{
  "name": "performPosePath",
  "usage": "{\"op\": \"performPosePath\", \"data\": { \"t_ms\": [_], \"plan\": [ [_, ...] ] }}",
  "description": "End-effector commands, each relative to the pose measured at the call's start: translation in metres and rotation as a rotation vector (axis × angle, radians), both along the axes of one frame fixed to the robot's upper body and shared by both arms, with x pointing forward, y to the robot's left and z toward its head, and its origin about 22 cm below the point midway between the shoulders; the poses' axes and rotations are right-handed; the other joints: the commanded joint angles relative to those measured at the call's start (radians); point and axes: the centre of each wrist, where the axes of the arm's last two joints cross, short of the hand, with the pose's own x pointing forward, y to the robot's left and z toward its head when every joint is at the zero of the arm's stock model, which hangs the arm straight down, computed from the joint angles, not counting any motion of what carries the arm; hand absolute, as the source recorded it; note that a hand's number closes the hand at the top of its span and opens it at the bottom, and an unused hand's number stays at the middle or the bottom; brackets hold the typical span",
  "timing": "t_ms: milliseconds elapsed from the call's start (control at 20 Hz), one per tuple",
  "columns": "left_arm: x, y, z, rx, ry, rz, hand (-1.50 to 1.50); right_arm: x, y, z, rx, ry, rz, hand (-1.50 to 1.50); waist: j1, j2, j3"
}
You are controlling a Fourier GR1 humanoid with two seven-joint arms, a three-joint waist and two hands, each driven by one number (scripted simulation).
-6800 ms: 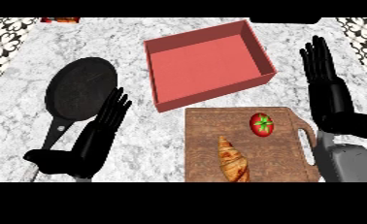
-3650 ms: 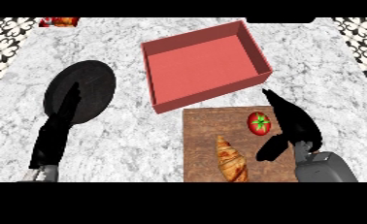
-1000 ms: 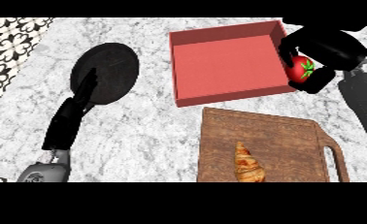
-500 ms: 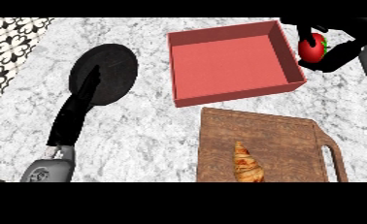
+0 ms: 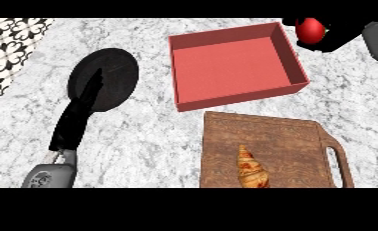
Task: Pick the tomato from the cutting board and place it in the cardboard box
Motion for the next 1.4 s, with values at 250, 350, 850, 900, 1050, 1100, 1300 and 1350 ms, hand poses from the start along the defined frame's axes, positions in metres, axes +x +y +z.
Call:
{"op": "performPosePath", "data": {
  "t_ms": [250,350,850,900,1050,1100,1300,1350],
  "plan": [
    [0.005,0.000,0.003,0.004,0.001,0.049,0.00,0.023,0.066,0.011,-0.044,0.123,0.284,1.50,-0.031,-0.012,-0.002],
    [-0.006,0.012,-0.006,0.012,0.001,0.048,0.00,0.026,0.088,0.005,-0.072,0.134,0.290,1.50,-0.029,-0.015,-0.003],
    [-0.004,0.010,-0.010,0.012,0.019,0.069,0.00,0.026,0.167,-0.057,-0.235,0.156,0.306,1.50,-0.058,-0.018,-0.003],
    [-0.023,0.021,-0.021,0.020,0.023,0.068,0.00,0.026,0.156,-0.063,-0.278,0.174,0.311,1.50,-0.060,-0.023,-0.003],
    [-0.017,0.024,-0.003,-0.002,0.019,0.081,0.00,0.020,0.187,-0.090,-0.287,0.258,0.257,-1.50,-0.058,-0.025,-0.002],
    [-0.007,0.016,-0.004,0.000,0.020,0.073,0.00,0.026,0.173,-0.082,-0.276,0.265,0.273,-1.50,-0.067,-0.021,-0.002],
    [-0.017,0.029,-0.009,0.007,0.024,0.085,0.00,0.011,0.207,-0.121,-0.270,0.279,0.296,-1.50,-0.072,-0.024,-0.003],
    [-0.012,0.010,-0.019,0.010,0.028,0.067,0.00,0.015,0.225,-0.094,-0.242,0.287,0.309,-1.50,-0.074,-0.022,-0.003]
  ]
}}
